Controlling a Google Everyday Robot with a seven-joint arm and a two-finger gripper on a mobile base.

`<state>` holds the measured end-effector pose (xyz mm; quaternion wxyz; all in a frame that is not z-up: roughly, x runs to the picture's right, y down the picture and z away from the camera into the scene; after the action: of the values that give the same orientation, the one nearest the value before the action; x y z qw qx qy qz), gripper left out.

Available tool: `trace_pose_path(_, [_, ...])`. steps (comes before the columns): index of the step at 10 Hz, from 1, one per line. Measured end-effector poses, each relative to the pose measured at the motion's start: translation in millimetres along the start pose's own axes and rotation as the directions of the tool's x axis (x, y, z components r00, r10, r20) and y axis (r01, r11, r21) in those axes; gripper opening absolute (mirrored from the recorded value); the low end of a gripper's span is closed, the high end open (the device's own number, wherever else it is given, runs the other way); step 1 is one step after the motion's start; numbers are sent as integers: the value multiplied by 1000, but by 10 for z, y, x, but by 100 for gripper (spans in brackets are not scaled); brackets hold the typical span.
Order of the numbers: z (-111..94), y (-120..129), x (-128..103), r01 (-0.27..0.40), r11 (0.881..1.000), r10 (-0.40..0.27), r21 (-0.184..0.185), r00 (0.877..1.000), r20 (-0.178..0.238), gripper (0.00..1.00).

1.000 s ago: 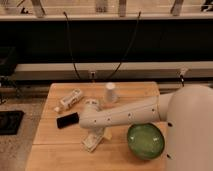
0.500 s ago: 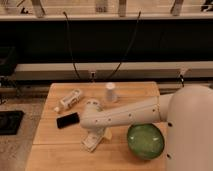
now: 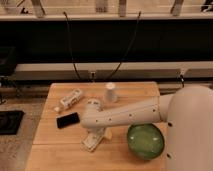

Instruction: Place the white sponge in the ceramic bowl

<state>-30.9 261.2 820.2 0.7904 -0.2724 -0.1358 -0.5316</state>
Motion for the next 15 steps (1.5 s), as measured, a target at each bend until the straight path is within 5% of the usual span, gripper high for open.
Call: trace_pose_path(15, [0, -4, -11, 8, 1000, -8, 3, 1000, 5, 80])
